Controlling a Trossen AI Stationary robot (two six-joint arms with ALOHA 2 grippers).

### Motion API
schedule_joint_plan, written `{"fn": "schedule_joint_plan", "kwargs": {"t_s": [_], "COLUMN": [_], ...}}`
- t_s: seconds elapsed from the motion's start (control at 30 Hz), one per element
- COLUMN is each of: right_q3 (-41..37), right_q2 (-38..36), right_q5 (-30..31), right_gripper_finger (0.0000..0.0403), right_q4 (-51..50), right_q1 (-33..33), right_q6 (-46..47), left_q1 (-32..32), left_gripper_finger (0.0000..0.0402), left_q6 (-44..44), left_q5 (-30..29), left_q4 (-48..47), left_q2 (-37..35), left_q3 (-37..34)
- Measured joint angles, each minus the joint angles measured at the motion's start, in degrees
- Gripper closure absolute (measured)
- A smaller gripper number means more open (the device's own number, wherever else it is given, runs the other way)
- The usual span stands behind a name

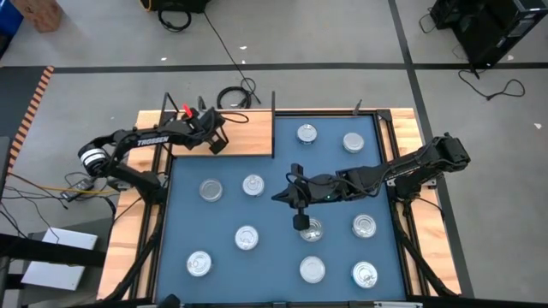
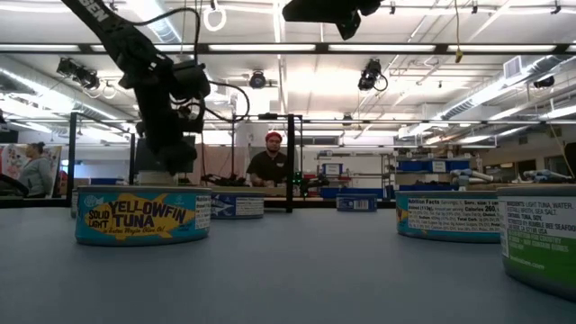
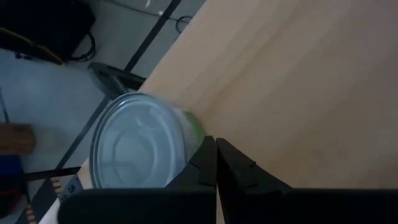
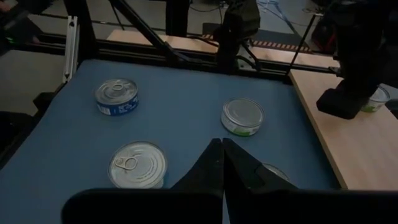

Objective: Stack canned seafood by type on shelf
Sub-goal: Put the yellow-blue tuna can on the shelf

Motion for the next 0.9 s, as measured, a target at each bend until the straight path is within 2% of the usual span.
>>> {"fn": "schedule_joint_plan", "kwargs": {"t_s": [0.13,0.23,0.47,0.67,0.9], "right_q3": [0.0,0.0,0.0,0.0,1.4], "right_q2": [0.0,0.0,0.0,0.0,0.0], "right_q5": [0.0,0.0,-2.7,-1.8,3.0], "right_gripper_finger": [0.0398,0.0395,0.0390,0.0390,0.0391], "right_q4": [-3.9,-6.0,-7.0,-11.9,-27.6], "right_q1": [1.1,2.2,3.2,4.4,9.7], "right_q6": [-4.6,-3.5,2.4,6.3,18.5], "left_q1": [-3.5,-7.1,-16.9,-27.3,-39.7], "left_gripper_finger": [0.0401,0.0401,0.0401,0.0401,0.0401], "left_q6": [-0.9,-1.6,-3.5,-3.0,-1.6], "left_q5": [0.0,0.2,0.3,-0.5,-5.8], "left_q4": [0.5,1.4,11.1,16.6,27.3], "left_q2": [-3.4,-6.4,-14.6,-20.0,-21.2], "left_q3": [-0.1,-0.6,-7.8,-12.8,-18.5]}}
